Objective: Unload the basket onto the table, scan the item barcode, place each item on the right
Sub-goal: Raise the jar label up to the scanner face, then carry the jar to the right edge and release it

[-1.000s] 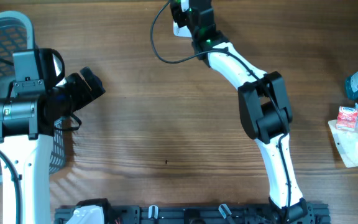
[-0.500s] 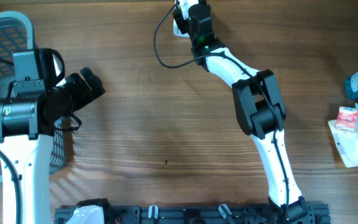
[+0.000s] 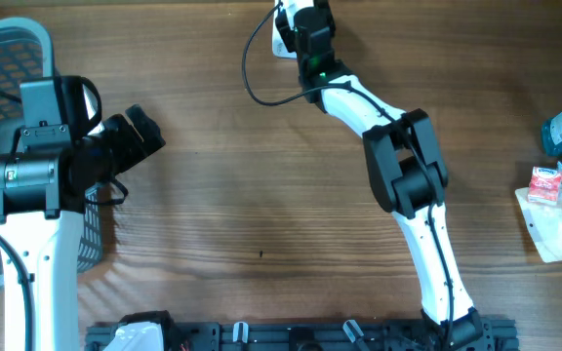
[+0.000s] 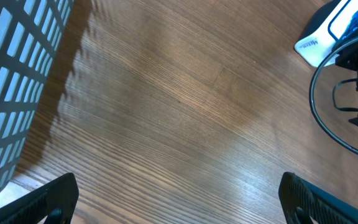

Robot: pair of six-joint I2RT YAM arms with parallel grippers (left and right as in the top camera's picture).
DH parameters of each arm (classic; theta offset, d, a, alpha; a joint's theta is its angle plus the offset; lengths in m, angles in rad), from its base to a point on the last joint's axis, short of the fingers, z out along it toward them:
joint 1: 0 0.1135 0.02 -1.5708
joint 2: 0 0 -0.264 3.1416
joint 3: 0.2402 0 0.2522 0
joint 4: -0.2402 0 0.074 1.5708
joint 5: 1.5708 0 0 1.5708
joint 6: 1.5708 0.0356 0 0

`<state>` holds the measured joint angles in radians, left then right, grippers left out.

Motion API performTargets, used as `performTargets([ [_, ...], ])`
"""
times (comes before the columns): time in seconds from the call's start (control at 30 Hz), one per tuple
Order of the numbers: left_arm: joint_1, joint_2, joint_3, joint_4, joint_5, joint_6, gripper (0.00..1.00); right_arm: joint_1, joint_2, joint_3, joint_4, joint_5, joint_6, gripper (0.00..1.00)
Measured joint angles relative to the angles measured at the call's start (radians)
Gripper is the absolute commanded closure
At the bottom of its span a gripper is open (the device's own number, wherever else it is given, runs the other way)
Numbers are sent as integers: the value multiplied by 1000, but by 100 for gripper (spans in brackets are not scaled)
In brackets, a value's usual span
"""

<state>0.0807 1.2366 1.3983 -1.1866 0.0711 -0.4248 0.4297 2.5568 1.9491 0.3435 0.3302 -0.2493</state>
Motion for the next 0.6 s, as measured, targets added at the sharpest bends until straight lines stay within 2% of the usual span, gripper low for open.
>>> performTargets([
  [0.2, 0, 0, 0, 0, 0, 0, 0, 24, -85, 0, -182, 30, 13, 28],
  [0.4, 0, 0, 0, -1, 0, 0, 0, 30, -310, -3, -476, 122, 97, 28],
  [0.53, 0, 0, 0, 0, 0, 0, 0, 4, -472, 4, -757, 188, 245, 29],
  [0.6, 0, 0, 0, 0, 0, 0, 0, -32, -545, 11, -974, 195, 389, 32],
])
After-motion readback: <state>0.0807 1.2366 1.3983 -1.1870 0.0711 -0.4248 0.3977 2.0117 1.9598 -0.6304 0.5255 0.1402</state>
